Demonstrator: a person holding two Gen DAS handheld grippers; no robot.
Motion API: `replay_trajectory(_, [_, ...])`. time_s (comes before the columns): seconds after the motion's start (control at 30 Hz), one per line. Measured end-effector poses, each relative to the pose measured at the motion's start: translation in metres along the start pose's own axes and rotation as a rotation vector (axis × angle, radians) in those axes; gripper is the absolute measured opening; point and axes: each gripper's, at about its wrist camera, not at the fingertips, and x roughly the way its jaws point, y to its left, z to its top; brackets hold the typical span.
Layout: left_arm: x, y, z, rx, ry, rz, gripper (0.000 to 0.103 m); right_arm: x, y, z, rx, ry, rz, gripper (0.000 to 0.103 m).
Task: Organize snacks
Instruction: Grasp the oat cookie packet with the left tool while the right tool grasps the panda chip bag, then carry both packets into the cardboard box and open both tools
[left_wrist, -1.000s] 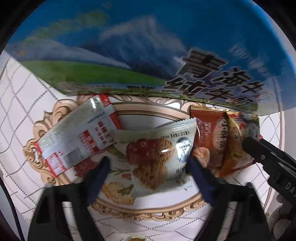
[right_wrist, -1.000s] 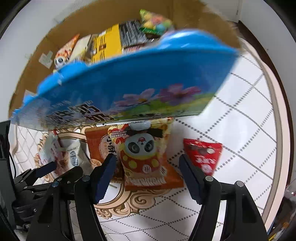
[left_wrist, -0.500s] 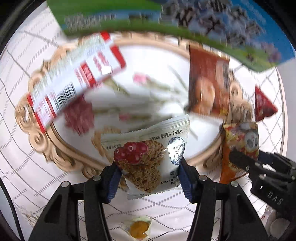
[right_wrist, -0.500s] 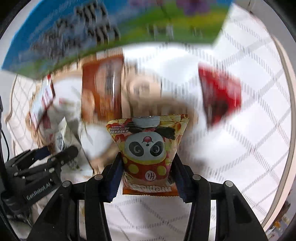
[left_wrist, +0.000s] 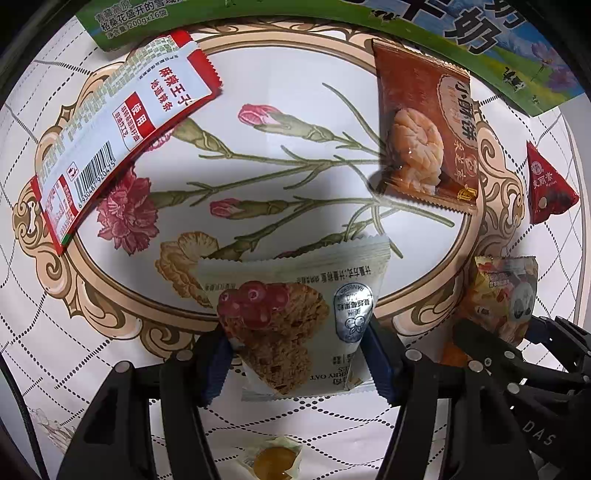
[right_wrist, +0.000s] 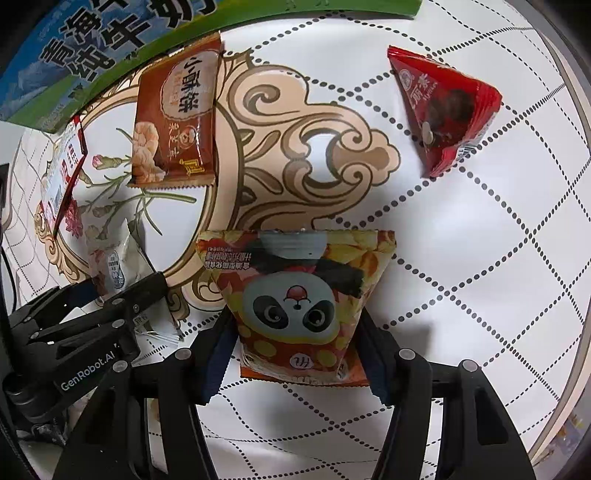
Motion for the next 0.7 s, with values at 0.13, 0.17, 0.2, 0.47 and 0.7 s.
replay_trajectory(0.13, [0.0, 0.001, 0.0, 0.0, -0.002, 0.001, 0.061, 0.006, 0.011, -0.007, 0.001, 0.001, -0.009, 0.064])
replay_trajectory(0.17, [-0.003, 0.004, -0.001, -0.003, -0.005, 0.001, 0.061, 0.014, 0.025, -0.014, -0.003, 0.0, -0.013, 0.064])
replay_trajectory(0.2, [-0.003, 0.002, -0.002, -0.005, -0.01, 0.006, 0.061, 0.016, 0.029, -0.02, -0.004, -0.002, -0.015, 0.064])
replay_trajectory(0.47, [-0.056, 0.006, -0.017, 0.02, -0.084, -0.024, 0.048, -0.02, 0.045, -0.044, -0.046, -0.1, 0.025, 0.049])
replay_trajectory(0.7, [-0.17, 0.004, 0.013, 0.03, -0.255, -0.123, 0.048, -0.114, 0.064, -0.029, -0.091, -0.253, 0.145, 0.048])
